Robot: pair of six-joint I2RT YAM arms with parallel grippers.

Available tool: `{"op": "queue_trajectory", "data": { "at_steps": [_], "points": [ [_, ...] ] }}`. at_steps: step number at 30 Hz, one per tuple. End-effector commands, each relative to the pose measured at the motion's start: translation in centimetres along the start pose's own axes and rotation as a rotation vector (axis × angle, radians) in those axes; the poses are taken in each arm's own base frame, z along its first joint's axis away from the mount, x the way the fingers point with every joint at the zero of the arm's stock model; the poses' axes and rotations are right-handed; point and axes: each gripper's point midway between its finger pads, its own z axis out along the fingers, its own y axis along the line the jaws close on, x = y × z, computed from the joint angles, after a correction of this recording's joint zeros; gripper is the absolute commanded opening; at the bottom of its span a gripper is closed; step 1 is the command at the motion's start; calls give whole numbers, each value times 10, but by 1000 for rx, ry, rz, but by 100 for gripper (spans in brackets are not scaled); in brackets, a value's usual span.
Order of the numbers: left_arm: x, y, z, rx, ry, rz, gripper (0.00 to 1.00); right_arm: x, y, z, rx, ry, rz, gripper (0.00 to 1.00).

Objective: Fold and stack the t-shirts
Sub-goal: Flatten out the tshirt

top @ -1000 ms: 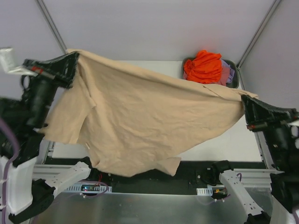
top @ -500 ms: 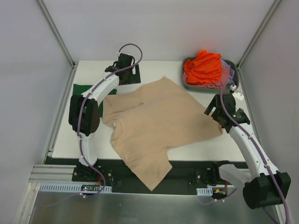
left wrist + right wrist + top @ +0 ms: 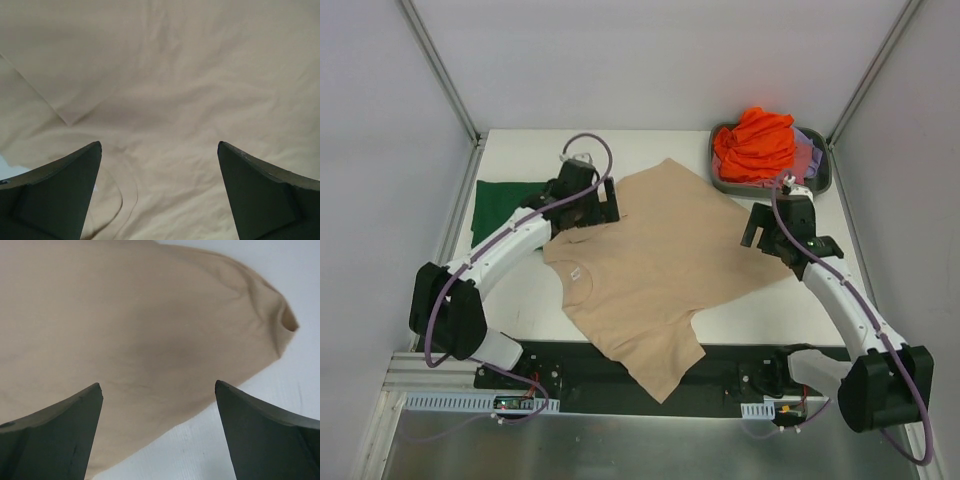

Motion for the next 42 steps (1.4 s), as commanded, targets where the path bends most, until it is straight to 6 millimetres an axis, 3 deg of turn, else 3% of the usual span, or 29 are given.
{"op": "queue_trajectory", "data": {
  "at_steps": [1,4,8,11,16,18,23,26,29,34,36,38,42],
  "points": [
    [76,-1,1,45,151,-74,99,-2,51,13,-253,5,-86,96],
    [113,9,-1,37,215,-94,99,13,72,24,-301,73,-129,96],
    [148,28,3,-6,262,-141,99,34,86,44,-298,167,-130,96],
    [161,35,12,-44,296,-168,99,56,91,54,-287,256,-136,96],
    [164,33,35,-82,342,-148,99,95,90,57,-230,358,-157,96],
    [157,34,48,-116,343,-131,99,106,87,57,-200,375,-174,96],
    [134,59,88,-322,421,-127,99,141,97,41,-232,469,-165,97],
    [105,50,122,-311,425,-131,99,160,110,28,-266,500,-162,97],
    [73,38,149,-278,403,-138,99,173,138,11,-348,506,-178,97],
    [11,-4,190,-84,356,-151,99,192,206,-26,-599,574,-276,97],
    [-13,-18,198,-14,322,-132,99,192,231,-43,-703,586,-339,98],
    [-23,-29,199,47,313,-107,99,191,242,-52,-757,589,-380,99],
    [-24,-34,183,73,308,-25,99,171,234,-45,-688,490,-427,99]
  ]
}}
